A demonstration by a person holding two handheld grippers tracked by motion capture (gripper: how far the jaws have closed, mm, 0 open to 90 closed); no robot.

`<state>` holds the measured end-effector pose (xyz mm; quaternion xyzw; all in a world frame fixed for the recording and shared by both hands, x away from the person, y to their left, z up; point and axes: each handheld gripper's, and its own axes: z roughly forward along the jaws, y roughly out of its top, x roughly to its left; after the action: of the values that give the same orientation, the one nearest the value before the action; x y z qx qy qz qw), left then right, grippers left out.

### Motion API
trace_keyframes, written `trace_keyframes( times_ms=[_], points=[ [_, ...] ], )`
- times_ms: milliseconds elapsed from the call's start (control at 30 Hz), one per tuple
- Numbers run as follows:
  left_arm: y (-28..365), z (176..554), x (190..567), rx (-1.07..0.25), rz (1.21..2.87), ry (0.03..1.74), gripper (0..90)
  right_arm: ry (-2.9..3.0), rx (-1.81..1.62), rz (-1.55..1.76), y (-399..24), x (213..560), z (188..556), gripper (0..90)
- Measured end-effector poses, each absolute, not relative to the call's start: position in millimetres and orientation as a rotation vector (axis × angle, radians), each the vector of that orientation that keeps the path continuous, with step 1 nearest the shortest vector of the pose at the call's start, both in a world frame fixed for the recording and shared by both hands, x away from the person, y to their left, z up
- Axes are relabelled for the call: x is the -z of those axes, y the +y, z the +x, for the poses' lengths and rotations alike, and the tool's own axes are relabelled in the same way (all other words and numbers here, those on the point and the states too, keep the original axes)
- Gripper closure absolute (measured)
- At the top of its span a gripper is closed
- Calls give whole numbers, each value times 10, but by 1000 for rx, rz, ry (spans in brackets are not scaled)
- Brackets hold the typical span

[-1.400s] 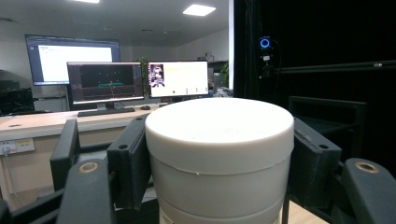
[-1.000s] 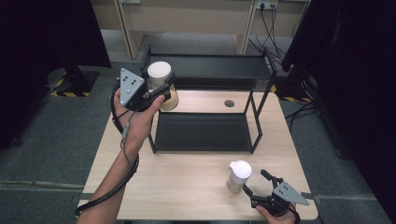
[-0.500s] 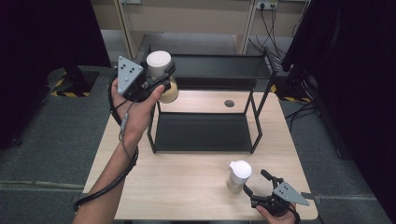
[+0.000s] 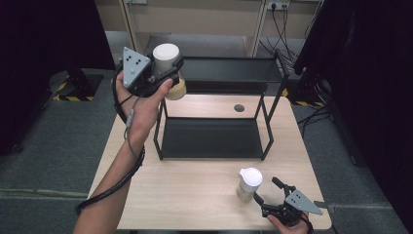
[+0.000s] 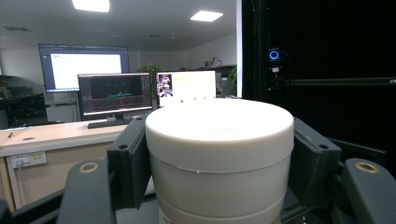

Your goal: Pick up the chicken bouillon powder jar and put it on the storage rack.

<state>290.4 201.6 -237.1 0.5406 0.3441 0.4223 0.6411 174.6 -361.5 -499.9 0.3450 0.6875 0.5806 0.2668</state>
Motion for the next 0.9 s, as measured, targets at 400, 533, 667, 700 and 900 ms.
trace_keyframes(
  times_ms=[400,533,667,700,900],
  points=[
    [2012,3060,2234,-995,1225,823,330,1857,-1565,932,-3612,4996,1743,78],
    [2011,3134,2177,-1016,1226,833,330,1856,-1566,929,-3614,4999,1745,78],
    [2015,3206,2129,-1024,1227,843,330,1856,-1567,931,-3615,4999,1744,77],
    [2015,3226,2120,-1028,1227,844,330,1856,-1568,931,-3616,4999,1745,77],
    [2011,3353,2082,-1036,1235,867,330,1856,-1569,931,-3618,5000,1746,77]
  ],
)
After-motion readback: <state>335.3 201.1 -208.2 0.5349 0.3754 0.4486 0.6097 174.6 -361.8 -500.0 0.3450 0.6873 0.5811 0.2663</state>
